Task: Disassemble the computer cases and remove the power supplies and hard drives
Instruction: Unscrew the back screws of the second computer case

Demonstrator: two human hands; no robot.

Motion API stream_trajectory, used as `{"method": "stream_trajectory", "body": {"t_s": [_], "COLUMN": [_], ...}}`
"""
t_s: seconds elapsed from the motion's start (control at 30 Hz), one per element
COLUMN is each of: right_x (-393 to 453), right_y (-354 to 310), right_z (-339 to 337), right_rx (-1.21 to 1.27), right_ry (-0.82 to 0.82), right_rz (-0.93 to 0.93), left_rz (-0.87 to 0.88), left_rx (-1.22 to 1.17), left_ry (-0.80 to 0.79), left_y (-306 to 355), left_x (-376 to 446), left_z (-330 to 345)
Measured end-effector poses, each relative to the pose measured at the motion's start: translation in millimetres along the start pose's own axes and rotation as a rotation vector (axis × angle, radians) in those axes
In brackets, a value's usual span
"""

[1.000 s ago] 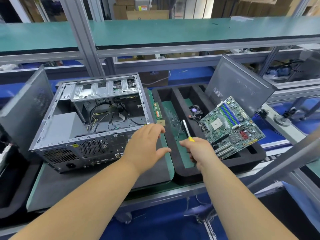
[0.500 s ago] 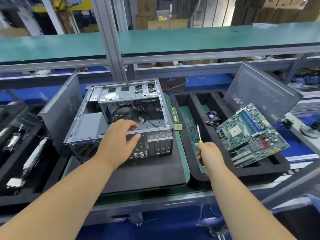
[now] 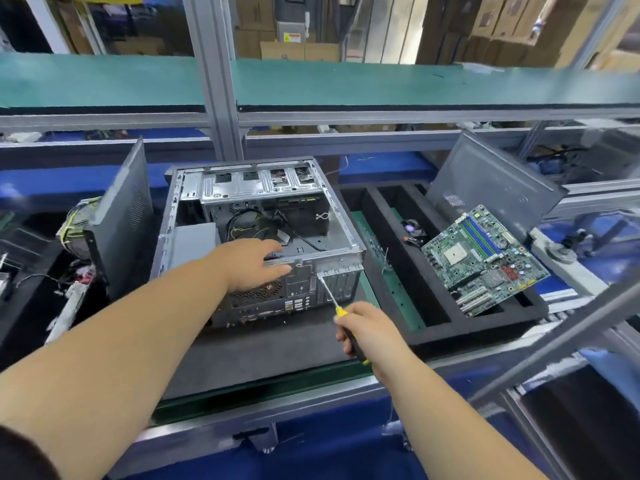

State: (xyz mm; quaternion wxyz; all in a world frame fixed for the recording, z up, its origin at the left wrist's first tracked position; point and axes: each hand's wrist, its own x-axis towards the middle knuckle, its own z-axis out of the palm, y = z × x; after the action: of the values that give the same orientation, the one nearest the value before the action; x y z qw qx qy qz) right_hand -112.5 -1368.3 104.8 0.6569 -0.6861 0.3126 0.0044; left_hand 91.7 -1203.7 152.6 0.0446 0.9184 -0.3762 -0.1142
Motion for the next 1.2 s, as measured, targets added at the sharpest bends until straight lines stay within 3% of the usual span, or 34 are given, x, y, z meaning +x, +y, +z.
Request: {"method": "stream_trajectory", "body": {"t_s": [0.1, 0.4, 0.87, 1.07, 1.2], "right_x": [-6, -1, 3, 10, 15], "right_y": [2, 16, 18, 20, 22], "right_z": [25, 79, 88, 91, 91], "right_rx": [-0.067, -0.138, -0.086, 0.066, 0.387], "right_ry": [0.003, 0.030, 0.077, 0.078, -0.008], "right_rz": [0.033, 0.125, 0.123, 0.152, 0.369], "left_rz": [0.039, 0.129, 0.144, 0.142, 0.141], "left_rx": [0.062, -0.054, -0.078, -0.090, -0.104], "left_ry": [-0.072, -0.036, -0.017, -0.023, -0.038], "left_y": [-14, -22, -23, -21, -21], "left_x": [2, 7, 7, 5, 5], "left_z": [2, 7, 9, 7, 5]}}
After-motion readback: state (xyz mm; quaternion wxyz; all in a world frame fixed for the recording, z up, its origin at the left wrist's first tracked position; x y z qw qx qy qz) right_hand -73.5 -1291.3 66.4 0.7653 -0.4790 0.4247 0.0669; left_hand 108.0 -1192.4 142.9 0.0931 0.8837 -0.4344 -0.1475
